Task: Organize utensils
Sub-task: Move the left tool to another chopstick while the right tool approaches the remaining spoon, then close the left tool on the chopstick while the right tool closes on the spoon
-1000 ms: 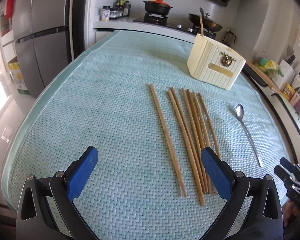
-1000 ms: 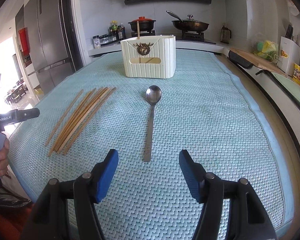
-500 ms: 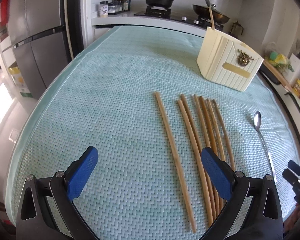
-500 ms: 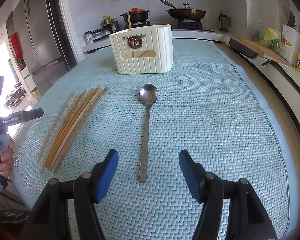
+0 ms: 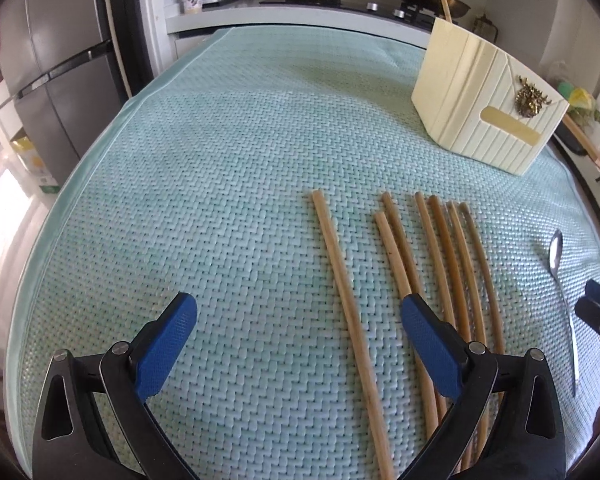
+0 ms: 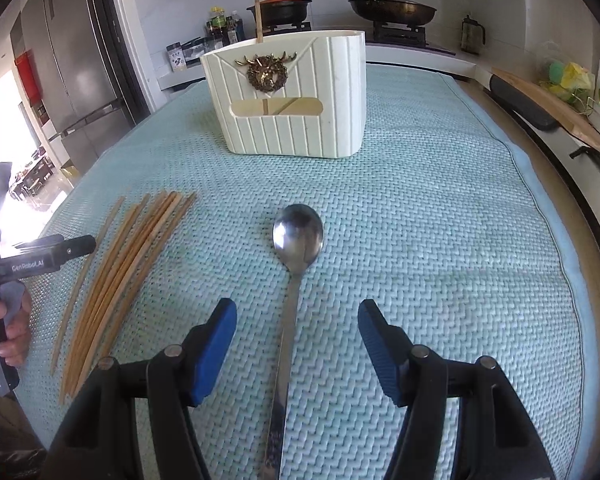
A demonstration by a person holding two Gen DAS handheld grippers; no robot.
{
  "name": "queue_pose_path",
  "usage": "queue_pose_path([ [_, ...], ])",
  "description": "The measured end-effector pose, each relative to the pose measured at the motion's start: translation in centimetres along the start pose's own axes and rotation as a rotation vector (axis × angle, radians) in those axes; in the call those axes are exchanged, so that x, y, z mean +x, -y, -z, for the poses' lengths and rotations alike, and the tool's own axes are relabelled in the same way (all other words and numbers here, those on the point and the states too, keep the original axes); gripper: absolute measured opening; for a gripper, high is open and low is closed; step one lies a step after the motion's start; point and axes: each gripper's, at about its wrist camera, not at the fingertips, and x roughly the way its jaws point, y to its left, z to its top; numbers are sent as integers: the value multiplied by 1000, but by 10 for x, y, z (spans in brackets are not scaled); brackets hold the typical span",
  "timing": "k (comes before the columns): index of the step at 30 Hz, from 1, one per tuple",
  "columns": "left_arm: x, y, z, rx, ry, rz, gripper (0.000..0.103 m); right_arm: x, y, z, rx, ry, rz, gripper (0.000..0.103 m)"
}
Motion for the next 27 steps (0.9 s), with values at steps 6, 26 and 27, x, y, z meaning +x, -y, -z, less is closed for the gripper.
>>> queue_pose_path([
  [6, 19, -2, -12, 30, -28, -15, 101, 38, -3, -27, -30, -62, 28, 64],
  [26, 28, 9, -43, 43, -55, 34, 14, 60, -15, -49, -93, -34, 95, 36],
  [27, 30, 8, -44, 36, -54, 44, 8, 61, -14, -50, -95, -36, 92, 36],
])
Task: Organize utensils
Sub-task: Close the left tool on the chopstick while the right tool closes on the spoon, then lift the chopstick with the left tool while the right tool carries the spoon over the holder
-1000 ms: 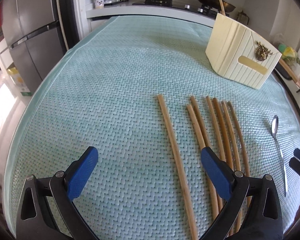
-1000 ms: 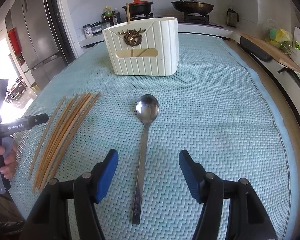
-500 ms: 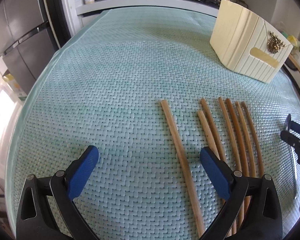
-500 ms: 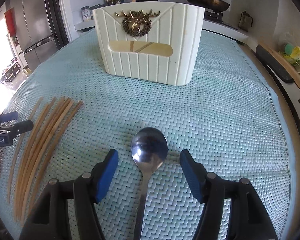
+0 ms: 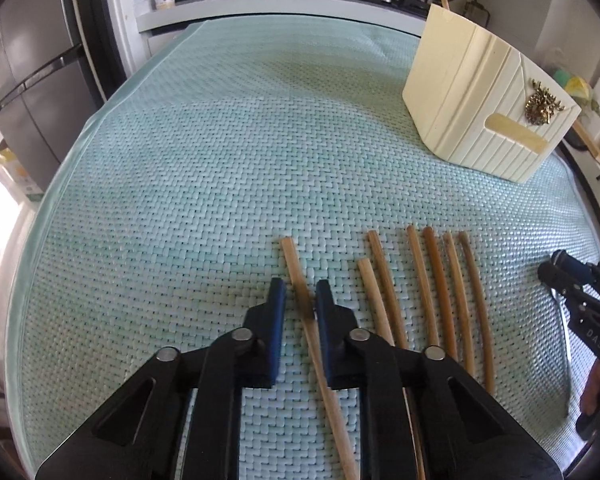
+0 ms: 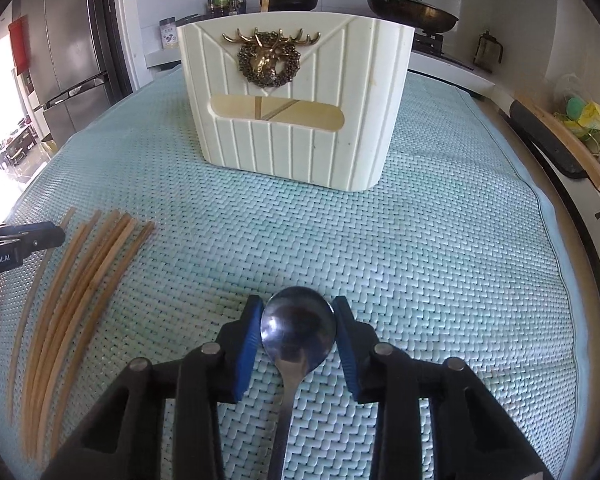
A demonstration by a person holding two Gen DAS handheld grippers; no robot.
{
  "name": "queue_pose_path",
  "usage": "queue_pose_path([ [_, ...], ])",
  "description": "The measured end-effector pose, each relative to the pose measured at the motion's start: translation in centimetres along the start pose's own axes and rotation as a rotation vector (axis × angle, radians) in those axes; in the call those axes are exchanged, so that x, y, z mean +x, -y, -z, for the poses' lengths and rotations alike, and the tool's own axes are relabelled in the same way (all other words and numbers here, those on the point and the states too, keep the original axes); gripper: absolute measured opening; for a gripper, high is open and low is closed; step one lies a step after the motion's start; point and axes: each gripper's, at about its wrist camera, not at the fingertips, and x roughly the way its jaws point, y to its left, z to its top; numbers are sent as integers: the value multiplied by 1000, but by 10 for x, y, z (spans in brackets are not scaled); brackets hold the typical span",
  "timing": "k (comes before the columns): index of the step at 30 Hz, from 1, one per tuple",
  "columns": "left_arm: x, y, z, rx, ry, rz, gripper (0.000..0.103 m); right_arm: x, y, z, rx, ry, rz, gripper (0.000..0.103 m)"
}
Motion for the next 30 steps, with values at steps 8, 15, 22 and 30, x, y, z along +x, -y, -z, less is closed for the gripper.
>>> queue_pose_path([
  [8, -7, -10, -1, -63, 52, 64, 5, -13, 12, -4, 34, 36, -74, 36],
  [15, -63, -8, 0, -61, 167, 131, 5, -61, 15, -5, 51, 135, -129, 36],
  [22, -122, -9, 8, -62, 269, 192, 5, -115, 9, 0, 31, 225, -158, 36],
  [30, -160, -4, 12, -44, 349, 232, 5, -148, 6, 5, 42, 290, -178, 36],
])
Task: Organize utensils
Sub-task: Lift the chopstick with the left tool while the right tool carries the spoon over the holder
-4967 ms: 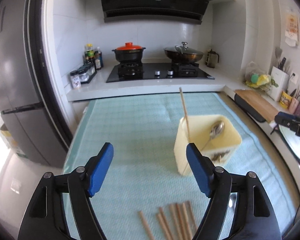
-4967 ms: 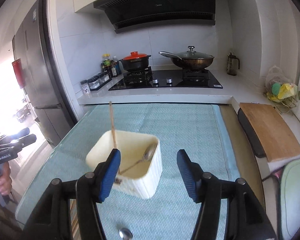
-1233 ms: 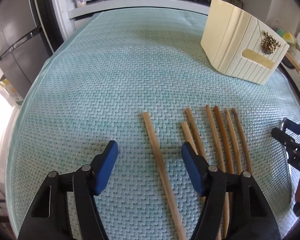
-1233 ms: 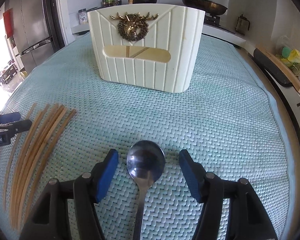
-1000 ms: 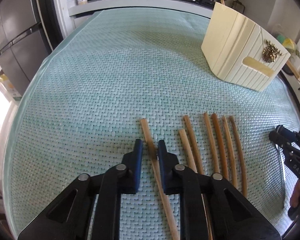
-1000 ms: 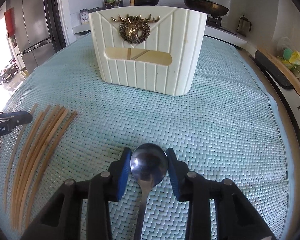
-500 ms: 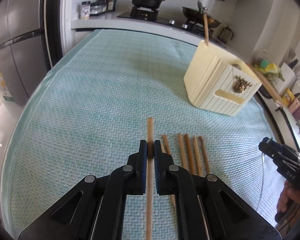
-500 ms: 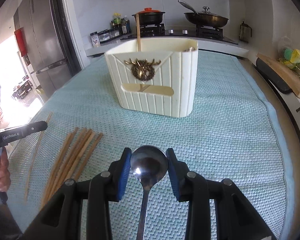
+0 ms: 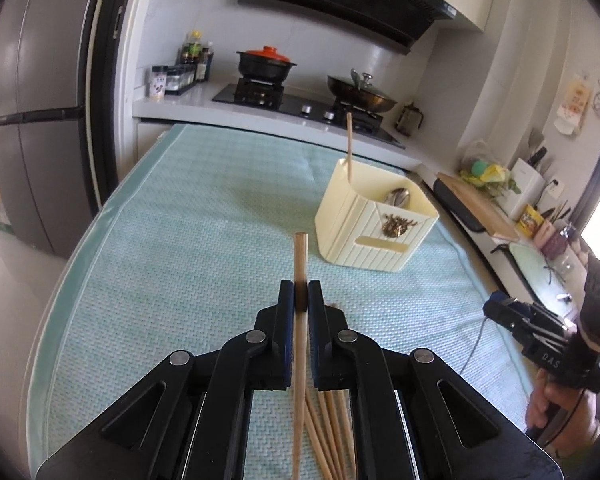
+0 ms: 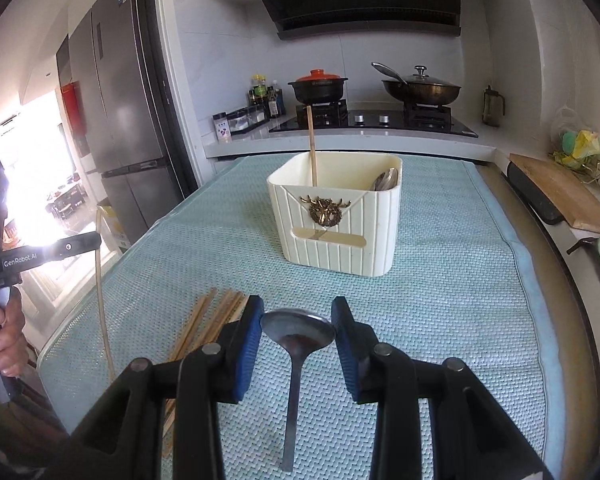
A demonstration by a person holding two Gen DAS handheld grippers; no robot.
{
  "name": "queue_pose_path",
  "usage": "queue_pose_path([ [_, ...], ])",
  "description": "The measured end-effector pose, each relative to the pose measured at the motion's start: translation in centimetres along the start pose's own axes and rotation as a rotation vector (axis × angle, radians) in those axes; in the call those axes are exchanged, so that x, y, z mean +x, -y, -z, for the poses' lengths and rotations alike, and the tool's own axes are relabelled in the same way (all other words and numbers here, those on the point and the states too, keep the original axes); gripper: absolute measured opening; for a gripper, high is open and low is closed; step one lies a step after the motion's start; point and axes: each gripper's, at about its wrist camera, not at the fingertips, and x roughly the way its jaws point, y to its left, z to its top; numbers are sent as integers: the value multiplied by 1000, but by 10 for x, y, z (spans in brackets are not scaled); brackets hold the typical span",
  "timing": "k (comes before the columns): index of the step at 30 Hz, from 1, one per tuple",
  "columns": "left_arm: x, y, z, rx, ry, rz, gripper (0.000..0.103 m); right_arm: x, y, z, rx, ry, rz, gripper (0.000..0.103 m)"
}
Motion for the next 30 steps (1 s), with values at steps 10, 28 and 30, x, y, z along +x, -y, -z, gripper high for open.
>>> queue_pose_path([
  [10, -10, 7, -7, 11, 37, 25, 5, -17, -2, -9, -10, 34, 22, 35],
  [28, -15, 15, -37, 28, 49, 74, 4, -38, 0, -35, -36, 82, 38, 35],
  [30, -15, 21, -49, 41, 59, 85, 4, -42, 1, -45, -45, 94, 41, 35],
])
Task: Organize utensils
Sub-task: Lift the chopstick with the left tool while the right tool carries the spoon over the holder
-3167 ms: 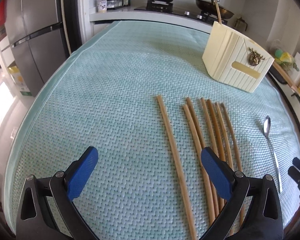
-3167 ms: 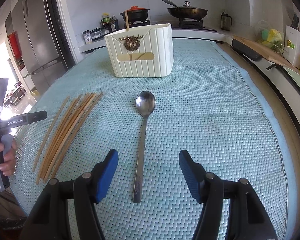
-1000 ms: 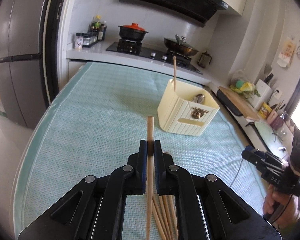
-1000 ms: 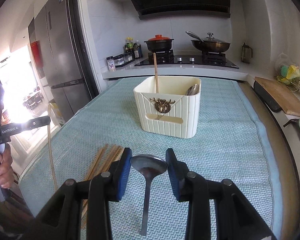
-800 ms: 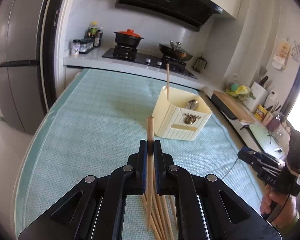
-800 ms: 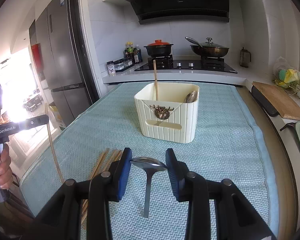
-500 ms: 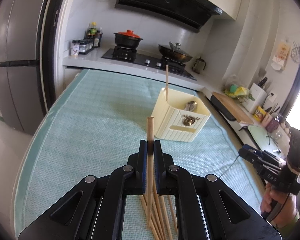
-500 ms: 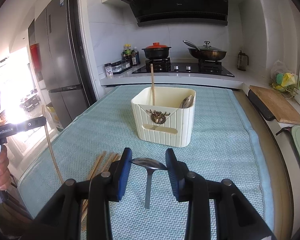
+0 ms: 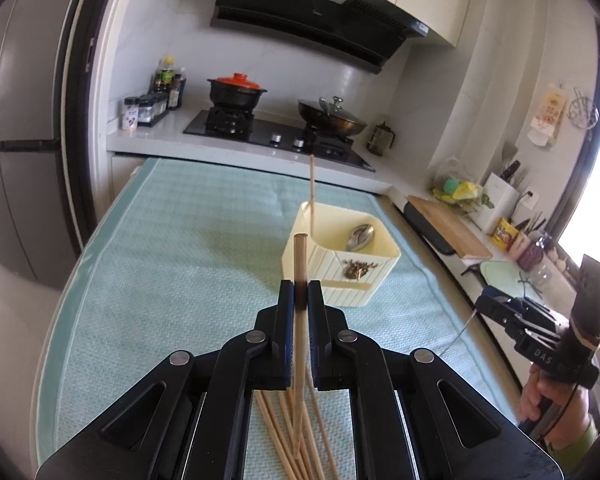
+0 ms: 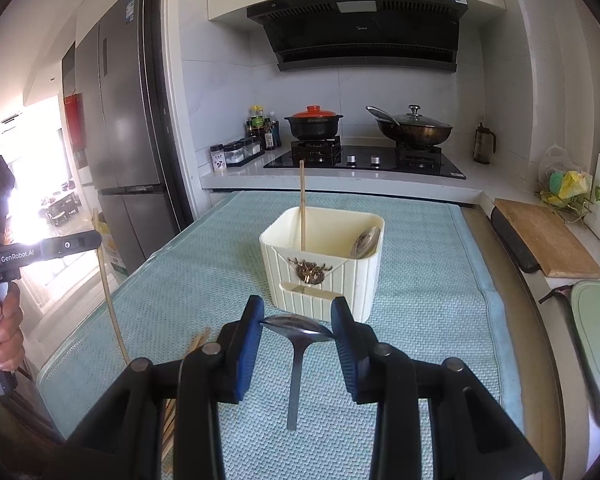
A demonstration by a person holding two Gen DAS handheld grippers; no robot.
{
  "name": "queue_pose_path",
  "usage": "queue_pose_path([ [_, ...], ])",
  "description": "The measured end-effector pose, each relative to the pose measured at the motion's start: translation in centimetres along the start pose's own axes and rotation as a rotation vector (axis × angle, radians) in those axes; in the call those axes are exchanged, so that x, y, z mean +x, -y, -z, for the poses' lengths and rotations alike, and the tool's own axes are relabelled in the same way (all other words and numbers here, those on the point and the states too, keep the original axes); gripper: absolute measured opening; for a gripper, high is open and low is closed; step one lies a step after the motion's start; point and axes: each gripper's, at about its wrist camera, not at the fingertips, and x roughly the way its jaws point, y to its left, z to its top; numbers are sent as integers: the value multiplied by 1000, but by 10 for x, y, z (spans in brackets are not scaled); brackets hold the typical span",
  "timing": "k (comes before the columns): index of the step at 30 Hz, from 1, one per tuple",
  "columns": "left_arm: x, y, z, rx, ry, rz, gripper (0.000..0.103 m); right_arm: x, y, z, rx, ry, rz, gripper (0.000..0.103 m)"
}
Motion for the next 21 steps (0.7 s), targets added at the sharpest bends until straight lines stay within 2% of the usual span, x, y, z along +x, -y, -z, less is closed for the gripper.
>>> queue_pose_path([
  [5, 8, 15, -41, 41, 22, 27, 4, -4, 8, -37, -24, 33, 6, 35],
  [13, 41, 48, -124, 106, 69, 35, 4, 10, 24, -120, -57, 102, 32, 35],
  [17, 63, 60, -161, 116, 122, 12, 4, 29, 30, -159, -62, 138, 49, 35],
  [21, 97, 67, -179, 105, 133, 7, 4, 62, 42, -176, -47, 136, 58, 35],
])
